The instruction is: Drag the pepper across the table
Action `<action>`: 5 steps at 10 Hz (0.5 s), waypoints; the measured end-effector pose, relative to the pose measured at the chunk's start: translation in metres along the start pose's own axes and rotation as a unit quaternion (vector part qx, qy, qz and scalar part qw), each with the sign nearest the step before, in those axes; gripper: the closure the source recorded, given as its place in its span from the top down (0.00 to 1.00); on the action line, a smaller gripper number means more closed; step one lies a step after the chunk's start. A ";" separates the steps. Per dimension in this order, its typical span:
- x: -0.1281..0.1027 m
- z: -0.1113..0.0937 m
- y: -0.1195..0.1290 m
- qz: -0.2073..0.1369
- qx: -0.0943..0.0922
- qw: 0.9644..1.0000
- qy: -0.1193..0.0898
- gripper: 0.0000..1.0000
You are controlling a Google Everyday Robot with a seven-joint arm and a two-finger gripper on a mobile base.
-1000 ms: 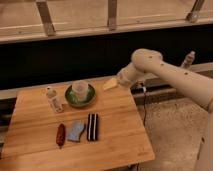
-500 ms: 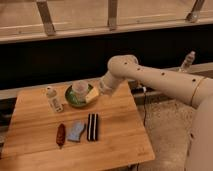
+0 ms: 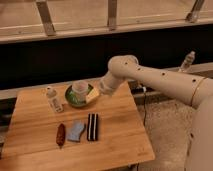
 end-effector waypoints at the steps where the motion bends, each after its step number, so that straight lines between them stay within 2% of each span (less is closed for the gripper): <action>1: -0.002 0.006 0.013 -0.019 0.002 1.000 0.009 0.80; 3: -0.004 0.024 0.048 -0.055 0.005 0.998 0.026 0.80; 5: -0.008 0.054 0.108 -0.100 0.001 0.994 0.050 0.80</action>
